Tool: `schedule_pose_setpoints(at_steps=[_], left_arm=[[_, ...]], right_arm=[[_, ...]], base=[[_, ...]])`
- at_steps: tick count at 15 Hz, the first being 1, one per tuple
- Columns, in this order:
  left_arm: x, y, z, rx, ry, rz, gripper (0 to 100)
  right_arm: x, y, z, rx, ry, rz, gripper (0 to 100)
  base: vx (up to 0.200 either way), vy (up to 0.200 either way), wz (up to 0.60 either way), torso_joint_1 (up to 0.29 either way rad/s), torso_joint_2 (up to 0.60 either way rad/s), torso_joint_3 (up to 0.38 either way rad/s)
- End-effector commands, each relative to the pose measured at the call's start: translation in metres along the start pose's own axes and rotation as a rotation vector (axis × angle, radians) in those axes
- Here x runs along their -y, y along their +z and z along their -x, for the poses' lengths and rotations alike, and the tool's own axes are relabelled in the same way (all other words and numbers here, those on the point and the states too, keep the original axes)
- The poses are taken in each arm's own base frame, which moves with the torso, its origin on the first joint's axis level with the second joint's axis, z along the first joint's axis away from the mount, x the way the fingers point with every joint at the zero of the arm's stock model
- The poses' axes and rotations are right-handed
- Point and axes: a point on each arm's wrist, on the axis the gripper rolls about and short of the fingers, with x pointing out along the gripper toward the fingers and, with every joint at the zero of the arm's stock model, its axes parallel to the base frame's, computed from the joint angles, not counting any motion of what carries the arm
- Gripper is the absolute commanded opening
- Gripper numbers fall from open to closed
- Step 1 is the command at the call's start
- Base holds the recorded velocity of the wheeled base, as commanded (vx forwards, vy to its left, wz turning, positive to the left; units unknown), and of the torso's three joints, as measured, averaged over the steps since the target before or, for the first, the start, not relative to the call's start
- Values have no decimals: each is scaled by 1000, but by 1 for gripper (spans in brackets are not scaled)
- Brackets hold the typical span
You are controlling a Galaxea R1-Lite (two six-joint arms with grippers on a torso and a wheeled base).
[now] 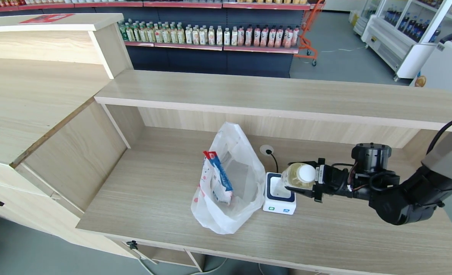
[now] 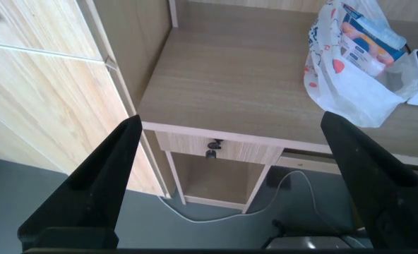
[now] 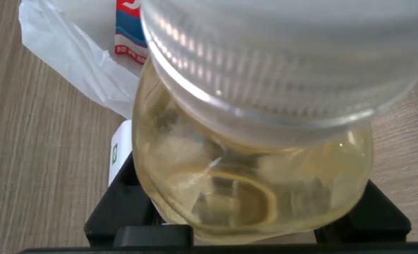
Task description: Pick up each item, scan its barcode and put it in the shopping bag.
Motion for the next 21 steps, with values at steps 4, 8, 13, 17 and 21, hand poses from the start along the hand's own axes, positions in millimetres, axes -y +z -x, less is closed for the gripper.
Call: schedule_pose_setpoints(at_steps=[4, 8, 13, 17, 21], left_arm=[[0, 0, 0, 1, 0, 0, 100], [0, 0, 0, 1, 0, 0, 100], [0, 0, 0, 1, 0, 0, 100], [0, 0, 0, 1, 0, 0, 100], [0, 0, 0, 1, 0, 2, 100]], right_arm=[[5, -18, -28, 29, 2, 41, 0], [7, -21, -30, 47, 5, 61, 0], [7, -22, -31, 47, 4, 62, 0], [10, -19, -31, 50, -1, 58, 0], [40, 29, -9, 91, -67, -210, 0]], base=[[0, 0, 0, 0, 0, 0], [0, 0, 0, 0, 0, 0], [0, 0, 0, 0, 0, 0], [0, 0, 0, 0, 0, 0], [0, 0, 0, 0, 0, 0]])
